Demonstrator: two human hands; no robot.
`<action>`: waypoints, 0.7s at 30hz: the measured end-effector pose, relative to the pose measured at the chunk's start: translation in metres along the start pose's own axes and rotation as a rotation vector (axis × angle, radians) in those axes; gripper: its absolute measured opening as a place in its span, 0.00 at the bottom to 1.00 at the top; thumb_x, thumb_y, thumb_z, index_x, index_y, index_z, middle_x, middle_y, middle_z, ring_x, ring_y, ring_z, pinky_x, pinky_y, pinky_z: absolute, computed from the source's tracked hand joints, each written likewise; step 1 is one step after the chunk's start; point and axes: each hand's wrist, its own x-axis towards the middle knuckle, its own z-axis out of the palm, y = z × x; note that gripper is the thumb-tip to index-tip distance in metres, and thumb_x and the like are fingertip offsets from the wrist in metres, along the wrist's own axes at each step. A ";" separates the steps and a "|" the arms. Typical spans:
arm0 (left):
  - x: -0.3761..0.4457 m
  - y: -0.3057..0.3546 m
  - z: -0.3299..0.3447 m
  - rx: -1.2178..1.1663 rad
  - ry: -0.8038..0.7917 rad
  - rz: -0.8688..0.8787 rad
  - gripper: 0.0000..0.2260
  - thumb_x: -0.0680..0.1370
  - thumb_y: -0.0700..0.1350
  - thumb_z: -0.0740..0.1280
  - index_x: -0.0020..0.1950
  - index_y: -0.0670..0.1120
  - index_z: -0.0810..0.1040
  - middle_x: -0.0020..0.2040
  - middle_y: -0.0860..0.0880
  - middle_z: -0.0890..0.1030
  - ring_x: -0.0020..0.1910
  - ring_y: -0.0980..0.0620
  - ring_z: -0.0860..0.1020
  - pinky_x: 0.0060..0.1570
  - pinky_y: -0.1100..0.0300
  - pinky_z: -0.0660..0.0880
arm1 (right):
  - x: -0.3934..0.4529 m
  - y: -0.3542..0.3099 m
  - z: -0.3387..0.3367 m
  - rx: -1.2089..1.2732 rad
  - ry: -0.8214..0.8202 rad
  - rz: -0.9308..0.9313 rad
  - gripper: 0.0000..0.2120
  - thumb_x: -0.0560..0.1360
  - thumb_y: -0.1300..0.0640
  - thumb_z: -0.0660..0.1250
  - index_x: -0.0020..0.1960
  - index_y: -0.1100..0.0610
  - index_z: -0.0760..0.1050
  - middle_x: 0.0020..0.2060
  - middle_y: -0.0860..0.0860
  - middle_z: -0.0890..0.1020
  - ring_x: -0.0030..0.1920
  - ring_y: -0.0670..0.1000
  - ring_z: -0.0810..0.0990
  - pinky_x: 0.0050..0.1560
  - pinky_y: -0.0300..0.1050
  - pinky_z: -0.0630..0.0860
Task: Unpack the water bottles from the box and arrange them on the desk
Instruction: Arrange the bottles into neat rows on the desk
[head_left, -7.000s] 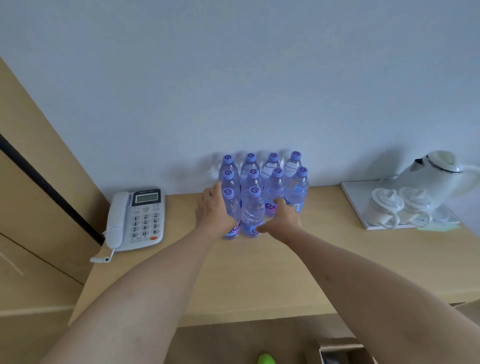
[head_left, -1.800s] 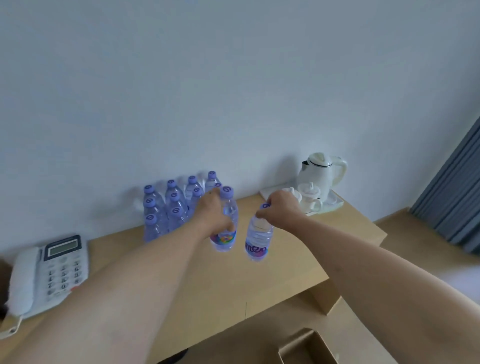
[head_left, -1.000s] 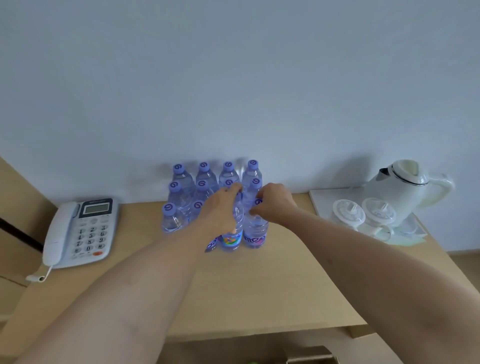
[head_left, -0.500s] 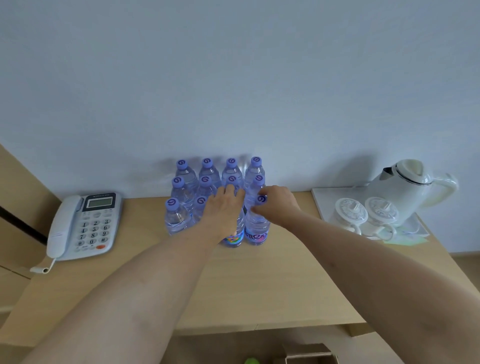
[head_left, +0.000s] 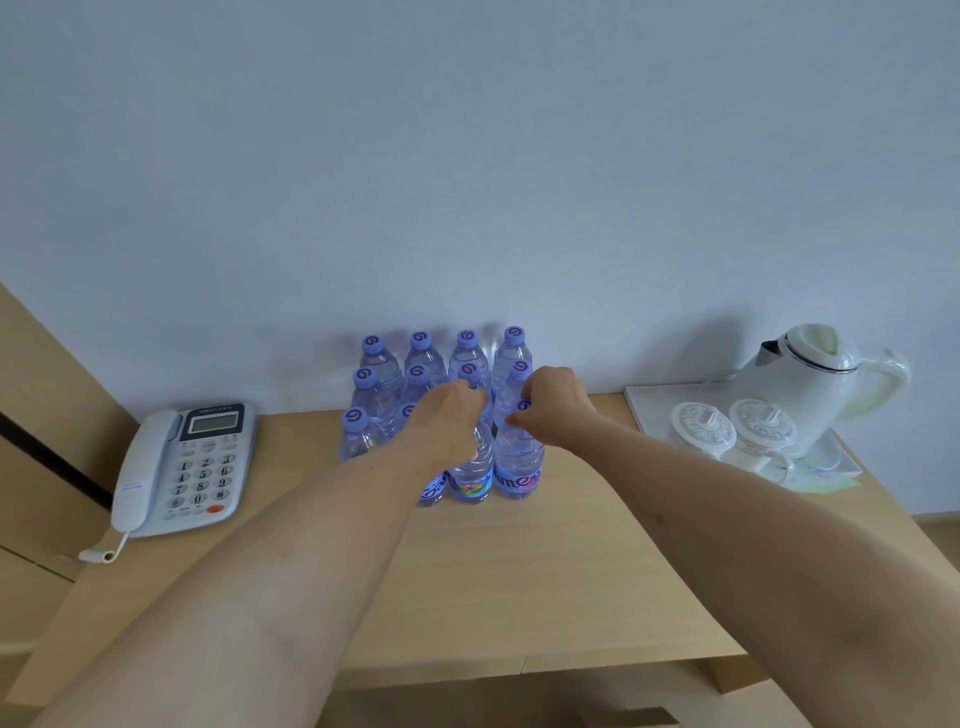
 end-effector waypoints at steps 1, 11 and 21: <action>0.000 0.001 0.000 0.005 0.009 -0.002 0.11 0.68 0.37 0.71 0.46 0.42 0.72 0.47 0.43 0.73 0.42 0.44 0.75 0.36 0.55 0.68 | 0.001 0.001 -0.001 -0.012 -0.004 -0.005 0.23 0.70 0.56 0.71 0.27 0.56 0.59 0.25 0.51 0.63 0.32 0.52 0.64 0.26 0.40 0.56; 0.003 0.004 -0.002 0.224 -0.017 0.015 0.15 0.70 0.44 0.69 0.56 0.47 0.74 0.51 0.46 0.75 0.50 0.45 0.74 0.43 0.55 0.66 | 0.008 0.007 0.001 -0.037 -0.033 -0.087 0.06 0.72 0.59 0.70 0.49 0.55 0.82 0.43 0.54 0.79 0.45 0.56 0.77 0.38 0.40 0.70; 0.007 0.004 -0.003 0.256 -0.010 -0.032 0.17 0.69 0.48 0.72 0.56 0.50 0.76 0.50 0.48 0.77 0.51 0.46 0.75 0.42 0.54 0.65 | 0.011 0.007 -0.002 -0.099 -0.062 -0.155 0.14 0.74 0.60 0.69 0.59 0.55 0.80 0.54 0.55 0.81 0.53 0.56 0.78 0.46 0.43 0.75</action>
